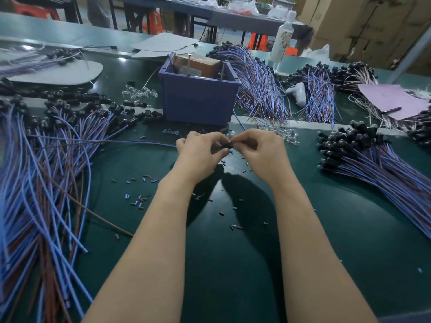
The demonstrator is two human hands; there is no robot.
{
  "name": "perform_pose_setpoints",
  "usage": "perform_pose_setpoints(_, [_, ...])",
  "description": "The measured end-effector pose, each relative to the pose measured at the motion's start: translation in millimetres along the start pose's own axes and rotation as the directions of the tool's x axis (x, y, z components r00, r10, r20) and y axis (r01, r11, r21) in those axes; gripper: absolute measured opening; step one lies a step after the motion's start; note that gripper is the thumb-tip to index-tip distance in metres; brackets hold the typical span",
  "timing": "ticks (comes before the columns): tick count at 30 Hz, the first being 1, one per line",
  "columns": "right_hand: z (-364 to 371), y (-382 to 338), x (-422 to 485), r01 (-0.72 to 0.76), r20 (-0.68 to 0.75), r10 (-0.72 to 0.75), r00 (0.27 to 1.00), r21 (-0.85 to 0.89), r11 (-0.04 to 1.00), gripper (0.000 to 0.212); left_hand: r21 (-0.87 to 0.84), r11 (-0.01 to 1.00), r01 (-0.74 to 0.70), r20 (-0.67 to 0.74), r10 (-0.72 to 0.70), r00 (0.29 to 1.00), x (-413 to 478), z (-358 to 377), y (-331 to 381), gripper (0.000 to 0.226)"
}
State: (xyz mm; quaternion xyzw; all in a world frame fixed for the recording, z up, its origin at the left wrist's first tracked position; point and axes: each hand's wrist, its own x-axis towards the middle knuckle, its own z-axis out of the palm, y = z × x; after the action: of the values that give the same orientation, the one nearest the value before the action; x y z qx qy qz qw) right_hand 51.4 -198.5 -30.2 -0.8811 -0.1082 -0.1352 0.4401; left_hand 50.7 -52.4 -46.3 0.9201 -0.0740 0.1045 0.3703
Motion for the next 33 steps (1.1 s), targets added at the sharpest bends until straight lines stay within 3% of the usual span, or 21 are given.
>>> perform_pose_setpoints(8, [-2, 2, 1, -0.018, 0.041, 0.012, 0.999, 0.134, 0.991, 0.028, -0.141, 0.987, -0.070, 0.058, 0.079, 0.995, 0, -6, 1, 0.017])
perform_pose_setpoints(11, [1, 2, 0, -0.041, 0.024, 0.037, 0.999, 0.214, 0.976, 0.022, -0.197, 0.976, -0.091, 0.043, 0.101, 0.994, -1, -7, 3, 0.016])
perform_pose_setpoints(17, [6, -1, -1, -0.214, 0.005, 0.274, 0.962, 0.639, 0.739, 0.007, -0.348, 0.936, -0.054, -0.003, 0.057, 0.998, -1, -4, 10, 0.009])
perform_pose_setpoints(21, [15, -2, -3, -0.263, 0.043, 0.301, 0.953, 0.615, 0.744, 0.014, -0.240, 0.968, -0.066, 0.008, 0.069, 0.998, -2, -6, 9, 0.012])
perform_pose_setpoints(27, [18, -6, -4, -0.314, 0.100, 0.373, 0.922, 0.758, 0.572, 0.013, -0.173, 0.985, -0.013, -0.001, 0.013, 1.000, 1, -6, 16, 0.018])
perform_pose_setpoints(31, [17, -8, -1, -0.317, 0.084, 0.370, 0.925, 0.707, 0.632, 0.010, 0.191, 0.980, 0.054, -0.013, -0.052, 0.999, 2, -4, 24, 0.030])
perform_pose_setpoints(33, [12, -6, 1, -0.269, -0.004, 0.401, 0.916, 0.735, 0.622, 0.011, 0.109, 0.994, -0.013, -0.084, 0.022, 0.996, 3, -13, 32, 0.033])
